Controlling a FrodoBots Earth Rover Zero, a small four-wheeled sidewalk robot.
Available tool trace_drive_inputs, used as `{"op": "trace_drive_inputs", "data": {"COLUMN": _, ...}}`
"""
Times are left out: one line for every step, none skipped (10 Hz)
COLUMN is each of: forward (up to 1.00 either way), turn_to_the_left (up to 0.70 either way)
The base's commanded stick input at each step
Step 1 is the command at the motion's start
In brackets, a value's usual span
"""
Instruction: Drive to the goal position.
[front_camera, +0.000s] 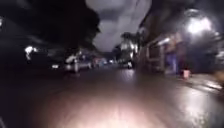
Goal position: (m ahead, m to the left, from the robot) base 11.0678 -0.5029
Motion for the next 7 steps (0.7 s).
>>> {"op": "trace_drive_inputs", "data": {"forward": 1.0, "turn_to_the_left": 0.0}}
{"op": "trace_drive_inputs", "data": {"forward": 1.0, "turn_to_the_left": 0.0}}
{"op": "trace_drive_inputs", "data": {"forward": 1.0, "turn_to_the_left": 0.18}}
{"op": "trace_drive_inputs", "data": {"forward": 1.0, "turn_to_the_left": 0.27}}
{"op": "trace_drive_inputs", "data": {"forward": 1.0, "turn_to_the_left": 0.12}}
{"op": "trace_drive_inputs", "data": {"forward": 1.0, "turn_to_the_left": 0.0}}
{"op": "trace_drive_inputs", "data": {"forward": 1.0, "turn_to_the_left": 0.0}}
